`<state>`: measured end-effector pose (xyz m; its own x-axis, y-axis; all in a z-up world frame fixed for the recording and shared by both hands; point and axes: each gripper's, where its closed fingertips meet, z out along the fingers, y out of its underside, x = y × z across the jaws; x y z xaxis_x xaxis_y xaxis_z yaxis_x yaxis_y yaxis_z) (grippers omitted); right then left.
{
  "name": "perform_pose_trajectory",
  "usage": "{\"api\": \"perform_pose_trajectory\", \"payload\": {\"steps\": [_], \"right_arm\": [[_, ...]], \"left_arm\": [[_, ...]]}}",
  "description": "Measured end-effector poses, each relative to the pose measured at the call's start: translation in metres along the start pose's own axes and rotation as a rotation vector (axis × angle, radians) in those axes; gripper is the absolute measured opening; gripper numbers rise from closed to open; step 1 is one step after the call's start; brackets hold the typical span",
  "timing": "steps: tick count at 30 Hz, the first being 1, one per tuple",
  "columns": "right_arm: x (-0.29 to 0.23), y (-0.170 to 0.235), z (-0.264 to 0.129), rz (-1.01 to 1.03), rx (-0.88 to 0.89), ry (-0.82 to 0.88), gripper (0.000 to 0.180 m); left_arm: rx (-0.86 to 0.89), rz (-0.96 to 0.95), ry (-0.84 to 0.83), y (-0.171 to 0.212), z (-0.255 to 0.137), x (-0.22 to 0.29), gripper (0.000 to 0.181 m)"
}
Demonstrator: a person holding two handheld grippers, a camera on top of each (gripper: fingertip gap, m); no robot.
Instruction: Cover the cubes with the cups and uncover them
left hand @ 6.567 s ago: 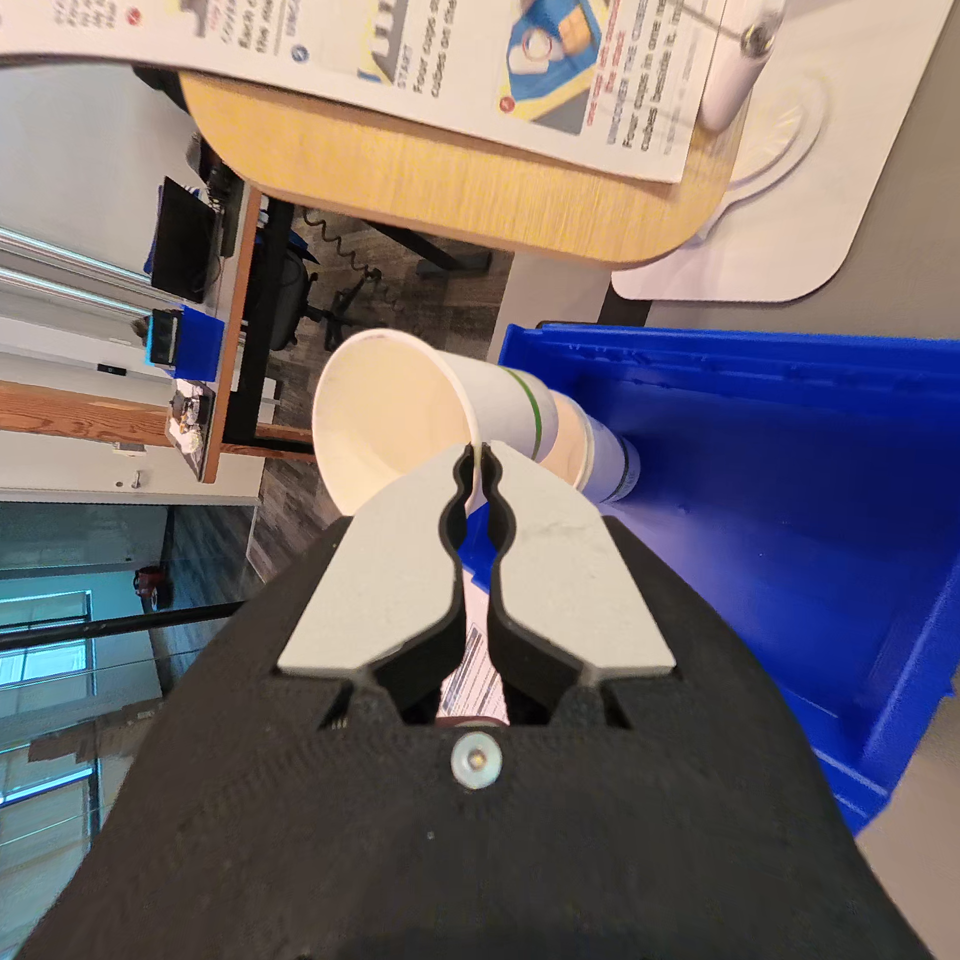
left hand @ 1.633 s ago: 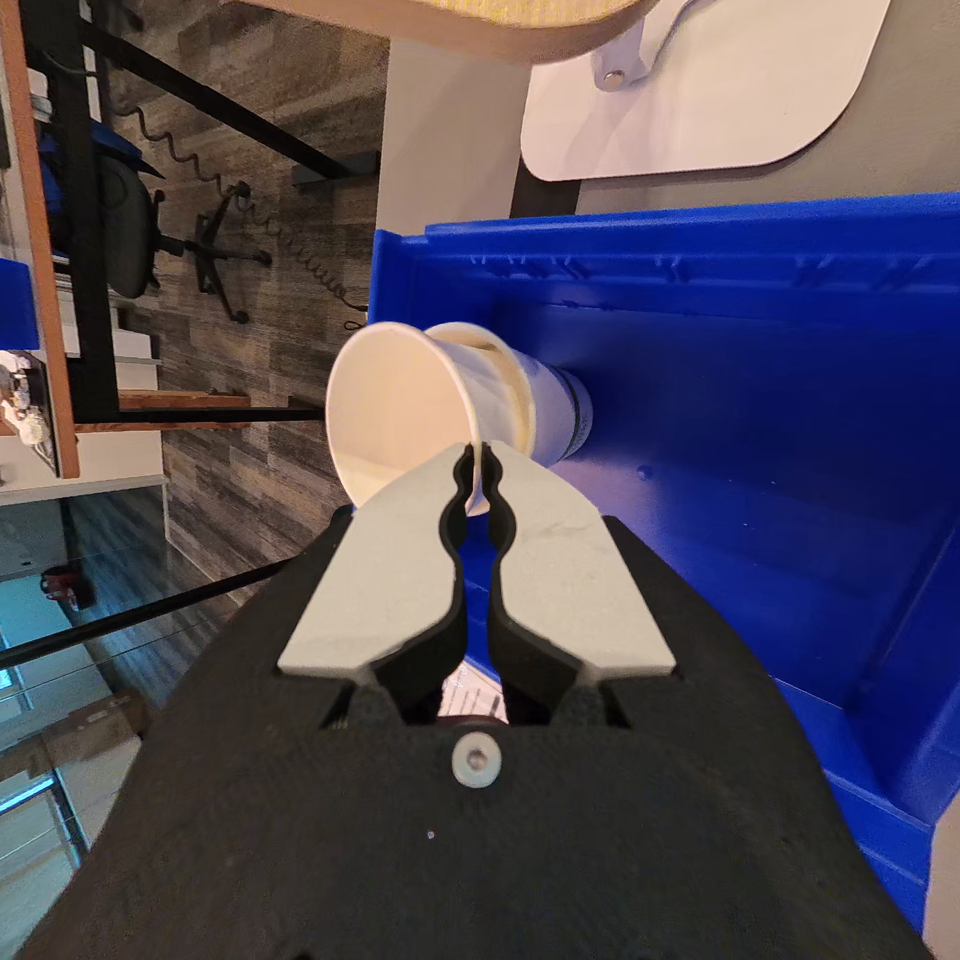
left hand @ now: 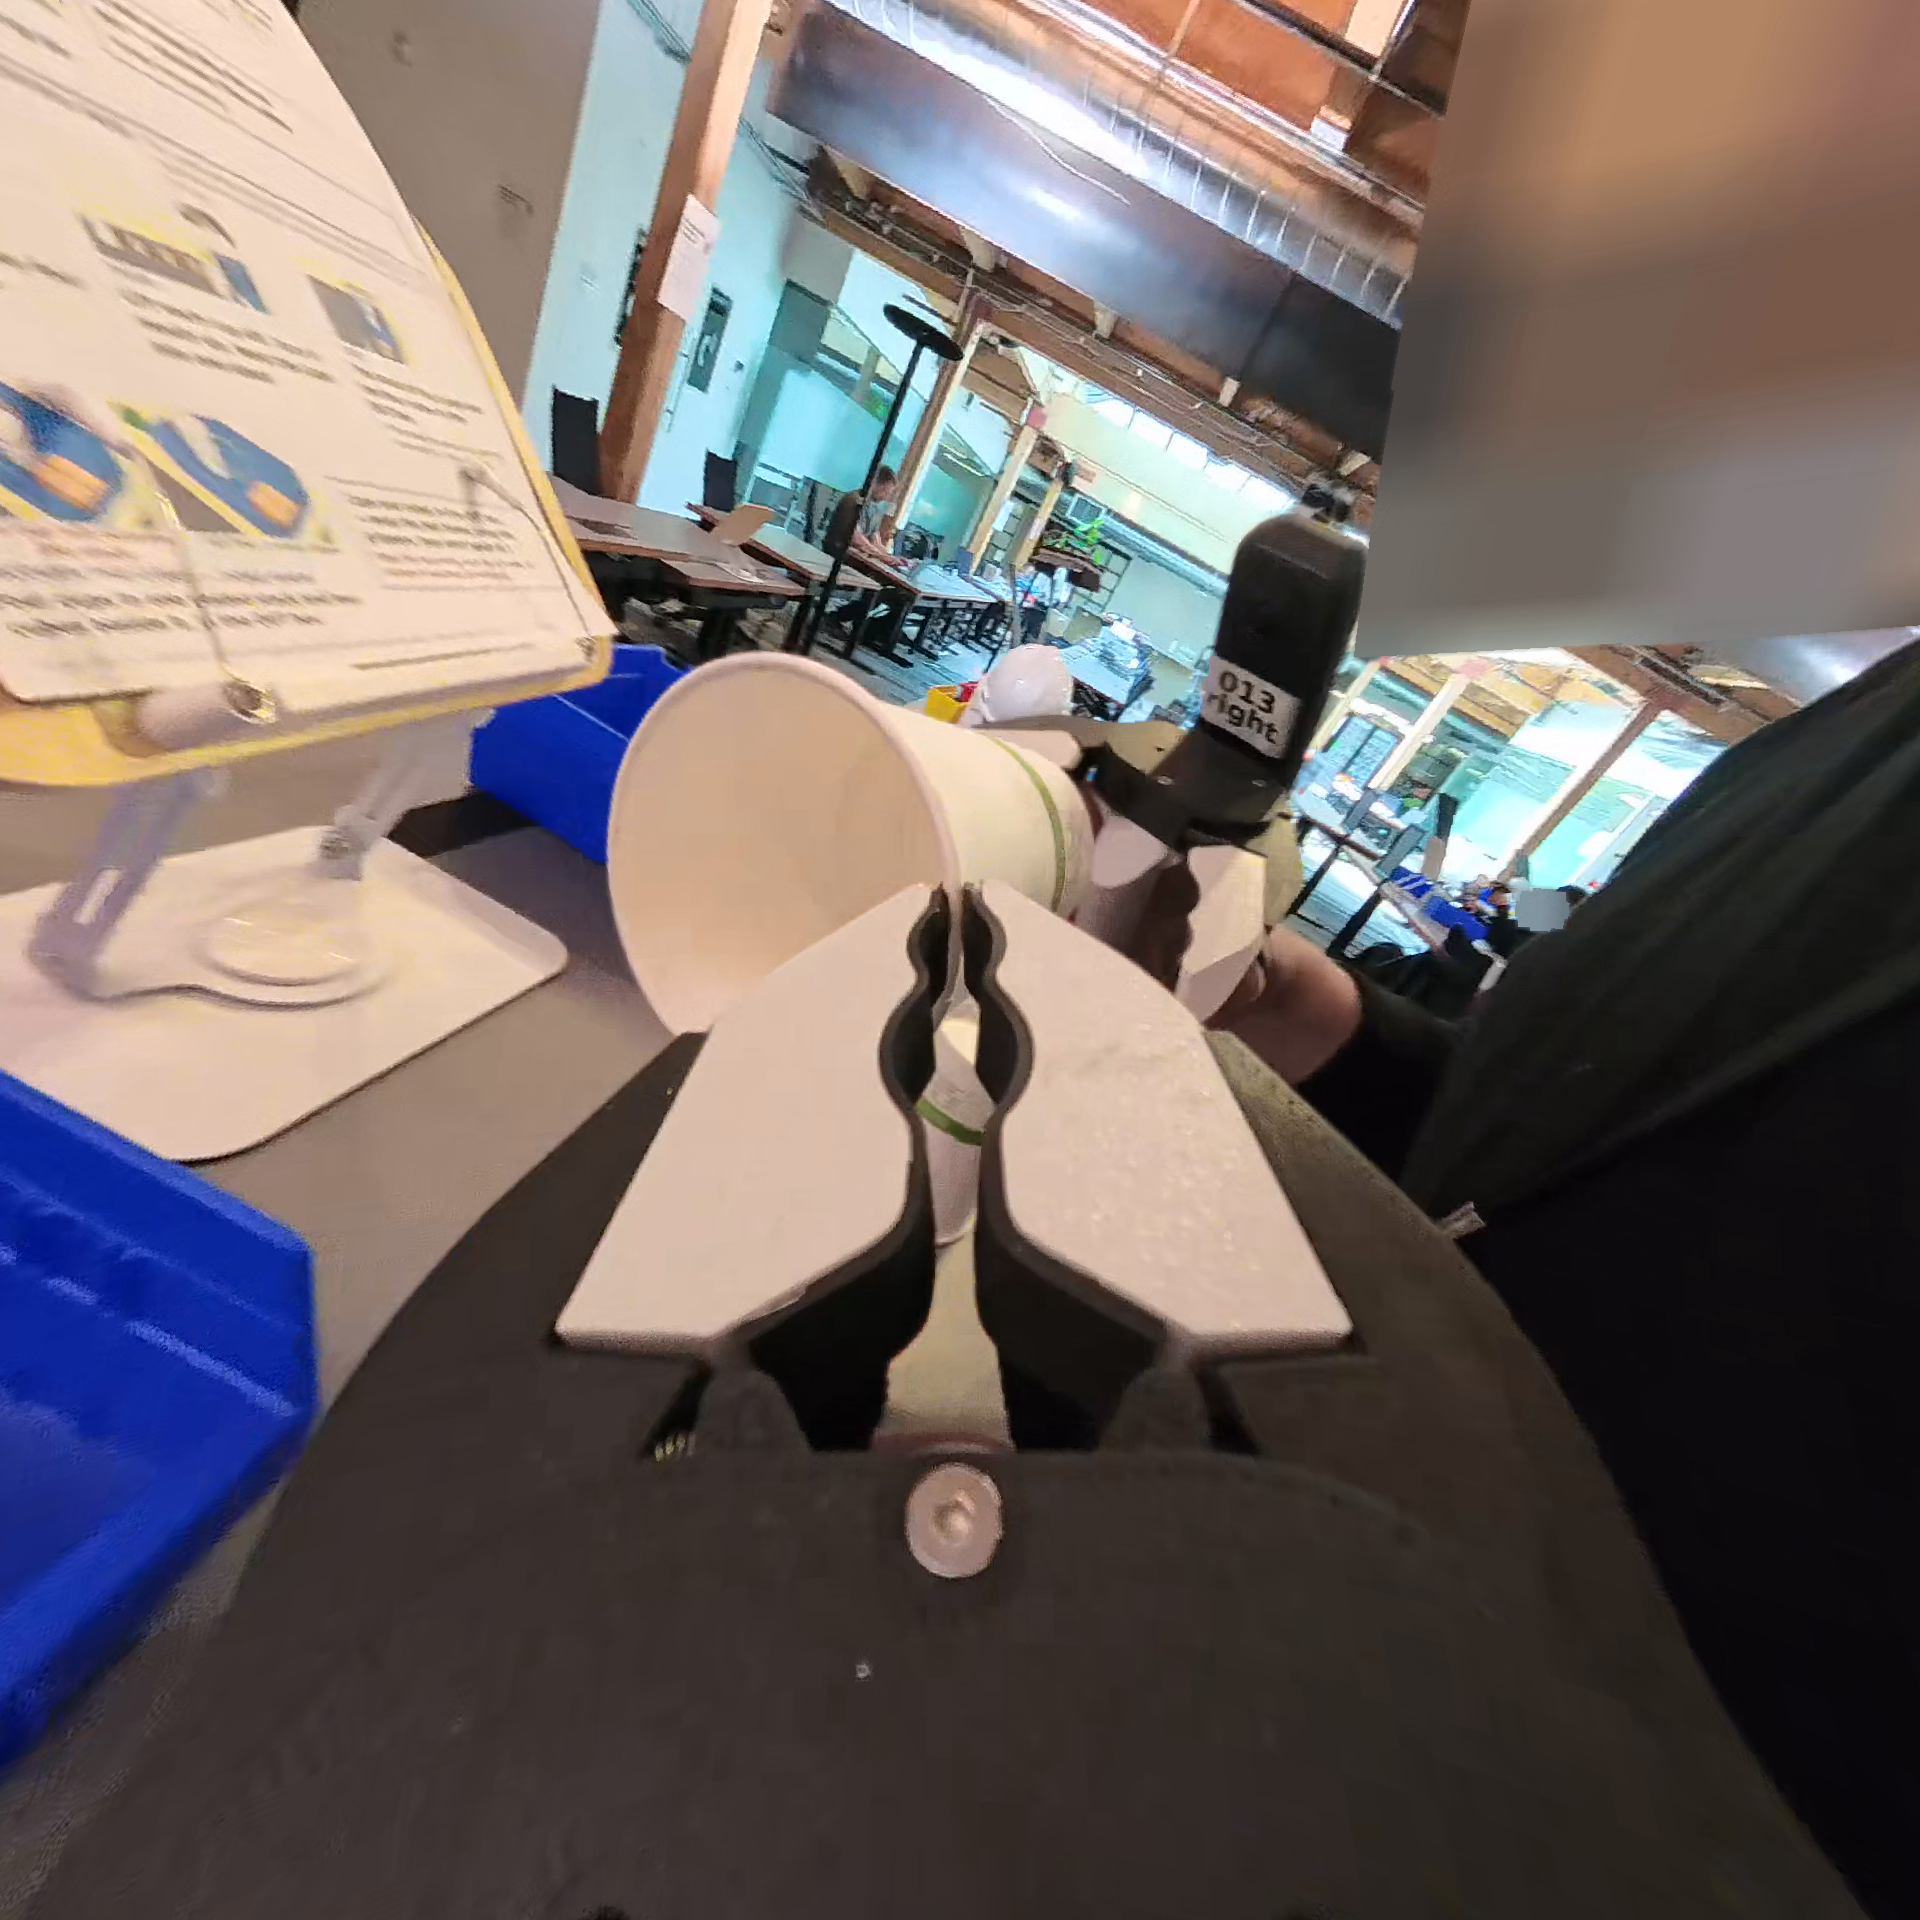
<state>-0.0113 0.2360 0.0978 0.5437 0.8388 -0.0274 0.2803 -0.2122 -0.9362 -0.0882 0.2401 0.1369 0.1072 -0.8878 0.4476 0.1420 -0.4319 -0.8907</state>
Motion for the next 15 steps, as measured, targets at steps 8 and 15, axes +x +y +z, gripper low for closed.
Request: {"api": "perform_pose_trajectory", "payload": {"steps": [8,15], "right_arm": [[-0.011,-0.009,-0.006,0.036,0.088,-0.074,0.088],[-0.008,-0.015,-0.016,0.027,0.021,-0.086,0.087]], "left_arm": [[0.001,-0.095,0.065,0.024,0.006,0.017,0.002],[0.018,-0.126,0.092,0.023,0.005,0.02,0.005]]}}
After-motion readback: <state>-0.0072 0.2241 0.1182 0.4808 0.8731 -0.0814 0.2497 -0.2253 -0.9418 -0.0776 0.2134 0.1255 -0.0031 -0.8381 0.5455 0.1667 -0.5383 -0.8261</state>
